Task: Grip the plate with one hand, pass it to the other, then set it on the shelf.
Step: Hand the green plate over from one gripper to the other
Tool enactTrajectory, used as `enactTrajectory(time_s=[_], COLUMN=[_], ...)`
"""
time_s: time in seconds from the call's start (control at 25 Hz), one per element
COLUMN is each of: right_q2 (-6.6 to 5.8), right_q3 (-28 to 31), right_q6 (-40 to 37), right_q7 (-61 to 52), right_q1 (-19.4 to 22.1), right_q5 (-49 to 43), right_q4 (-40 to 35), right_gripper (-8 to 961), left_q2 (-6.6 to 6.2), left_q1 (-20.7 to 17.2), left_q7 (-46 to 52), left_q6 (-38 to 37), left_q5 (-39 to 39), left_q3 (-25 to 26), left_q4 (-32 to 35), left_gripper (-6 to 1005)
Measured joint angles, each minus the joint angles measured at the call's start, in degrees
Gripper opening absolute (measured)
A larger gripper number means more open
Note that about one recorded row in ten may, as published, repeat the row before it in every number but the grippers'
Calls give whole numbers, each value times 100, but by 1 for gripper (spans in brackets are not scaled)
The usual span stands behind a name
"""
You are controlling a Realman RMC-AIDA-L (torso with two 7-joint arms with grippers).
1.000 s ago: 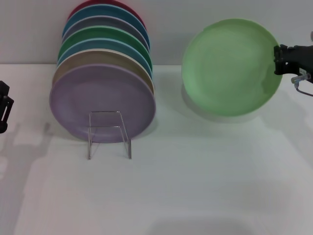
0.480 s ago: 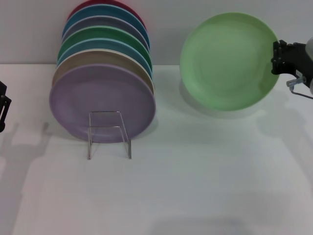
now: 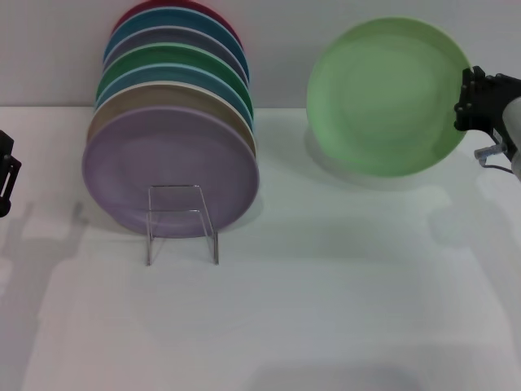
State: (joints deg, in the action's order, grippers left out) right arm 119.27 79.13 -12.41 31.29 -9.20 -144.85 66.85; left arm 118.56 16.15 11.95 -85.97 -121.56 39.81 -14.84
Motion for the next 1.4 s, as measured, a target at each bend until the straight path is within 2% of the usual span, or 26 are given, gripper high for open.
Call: enactTrajectory(time_s=[0.04,0.2,0.24,0.28,0.56,0.64,0.88,1.04,1.12,1.2,1.24,1.28,1.4], right_q2=[0,5,9,9,9,10,34,50,50,51,53,53,53], right_q3=[-130,-285,-426,-426,-883,-1094,-1431,-1960,-2112,-2470,-2837,-2837,-3352], right_q6=[-397,-1002,-1514,-1514,-3148,-3849,-4740,-5531,-5661,-5899,-6120,-6120,-6313], right_q7=[-26,-57,-136,-136,-781,-1157,-1717,-2021,-2030,-2013,-1931,-1931,-1576], right_q1=[33,51,23,23,-332,-522,-659,-445,-377,-207,-15,-15,254], right_q5=[4,14,18,18,20,20,21,110,180,376,566,566,818], right_q4=[-157,-451,-742,-742,-2014,-2631,-3324,-3573,-3568,-3516,-3423,-3423,-3166], right_gripper=[19,18,18,18,17,17,17,17,17,17,17,17,18], left_q2=[0,0,0,0,16,19,14,17,20,23,25,25,35], left_q1=[1,2,2,2,-116,-163,-264,-363,-381,-397,-409,-409,-406], left_q7=[0,0,0,0,144,231,216,216,203,187,157,157,84], left_q6=[0,-17,-22,-22,-135,-254,-562,-850,-913,-990,-1000,-1000,-959], left_q5=[0,1,0,0,-50,-61,-61,-62,-63,-60,-61,-61,-61], left_q3=[0,-1,0,0,-128,-389,-857,-1307,-1416,-1616,-1819,-1819,-2034], left_q4=[0,-2,-2,-2,-11,-11,-11,-11,-11,-23,-65,-65,-101], left_gripper=[766,766,766,766,765,765,765,765,765,765,765,765,765])
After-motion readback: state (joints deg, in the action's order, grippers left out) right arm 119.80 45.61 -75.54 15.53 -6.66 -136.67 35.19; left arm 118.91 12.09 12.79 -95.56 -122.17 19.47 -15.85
